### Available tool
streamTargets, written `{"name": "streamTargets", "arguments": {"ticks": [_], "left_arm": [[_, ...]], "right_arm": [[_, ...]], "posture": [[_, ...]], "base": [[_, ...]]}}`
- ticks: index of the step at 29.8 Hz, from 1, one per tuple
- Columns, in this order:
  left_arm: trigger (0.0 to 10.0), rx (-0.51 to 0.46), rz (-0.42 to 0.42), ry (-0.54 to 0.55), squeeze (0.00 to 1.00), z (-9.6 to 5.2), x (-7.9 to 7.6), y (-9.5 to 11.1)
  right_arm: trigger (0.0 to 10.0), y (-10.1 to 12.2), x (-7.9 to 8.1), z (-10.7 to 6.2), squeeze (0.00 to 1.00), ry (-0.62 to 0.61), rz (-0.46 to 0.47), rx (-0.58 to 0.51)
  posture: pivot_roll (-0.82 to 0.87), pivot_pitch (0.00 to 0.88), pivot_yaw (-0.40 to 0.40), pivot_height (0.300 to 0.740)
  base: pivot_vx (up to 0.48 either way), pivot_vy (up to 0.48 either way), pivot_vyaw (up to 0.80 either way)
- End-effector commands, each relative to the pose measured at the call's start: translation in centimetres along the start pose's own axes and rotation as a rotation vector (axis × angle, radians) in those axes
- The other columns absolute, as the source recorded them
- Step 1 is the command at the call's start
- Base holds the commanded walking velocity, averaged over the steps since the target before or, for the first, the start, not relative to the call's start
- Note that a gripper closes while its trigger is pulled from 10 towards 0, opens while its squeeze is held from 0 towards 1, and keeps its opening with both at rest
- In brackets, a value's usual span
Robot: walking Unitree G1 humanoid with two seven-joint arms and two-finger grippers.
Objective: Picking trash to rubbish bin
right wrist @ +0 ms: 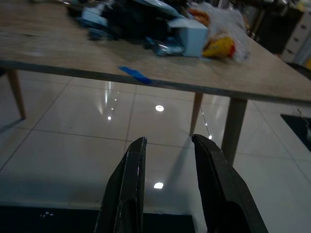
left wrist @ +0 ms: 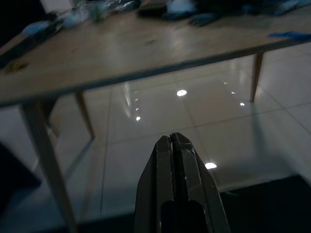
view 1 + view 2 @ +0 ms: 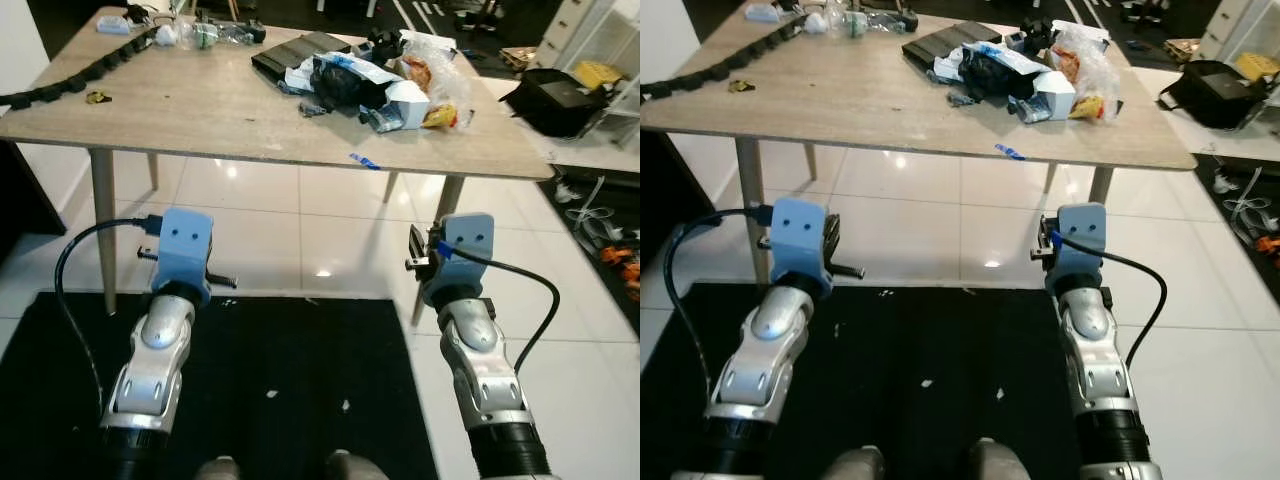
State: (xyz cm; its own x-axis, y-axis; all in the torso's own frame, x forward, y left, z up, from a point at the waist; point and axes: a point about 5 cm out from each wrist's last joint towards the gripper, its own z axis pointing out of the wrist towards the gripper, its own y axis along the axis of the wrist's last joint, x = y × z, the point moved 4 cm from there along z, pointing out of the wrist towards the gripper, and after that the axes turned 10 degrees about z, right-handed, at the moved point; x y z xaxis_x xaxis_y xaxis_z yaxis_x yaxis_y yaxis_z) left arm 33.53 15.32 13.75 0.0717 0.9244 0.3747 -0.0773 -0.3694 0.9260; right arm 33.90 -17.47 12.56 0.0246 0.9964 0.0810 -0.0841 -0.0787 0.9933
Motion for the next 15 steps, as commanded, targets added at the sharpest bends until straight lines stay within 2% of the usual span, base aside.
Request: {"name": "streamTargets", "arguments": {"ticks": [1,9,15], "left_arm": [[10.0,0.009,0.02,-0.027,0.0,0.38,0.11,-0.09],[10.0,-0.004,0.034,-0.044,0.0,1.2,0.53,0.42],[10.0,-0.002,0.021,-0.047,0.0,1.23,0.04,0.38]], "right_arm": [[10.0,0.12,-0.21,-0.01,0.0,-0.025,0.017,-0.021],[10.0,0.28,-0.71,0.01,0.0,-0.068,0.03,-0.043],[10.0,0.82,-1.09,0.25,0.0,-0.07,0.018,-0.061]], "posture": [[0.07,0.036,-0.005,0.74],[0.07,0.039,0.016,0.74],[0.06,0.046,0.007,0.74]], "base": [[0.296,0.0,0.0],[0.296,0.0,0.0],[0.296,0.0,0.0]]}}
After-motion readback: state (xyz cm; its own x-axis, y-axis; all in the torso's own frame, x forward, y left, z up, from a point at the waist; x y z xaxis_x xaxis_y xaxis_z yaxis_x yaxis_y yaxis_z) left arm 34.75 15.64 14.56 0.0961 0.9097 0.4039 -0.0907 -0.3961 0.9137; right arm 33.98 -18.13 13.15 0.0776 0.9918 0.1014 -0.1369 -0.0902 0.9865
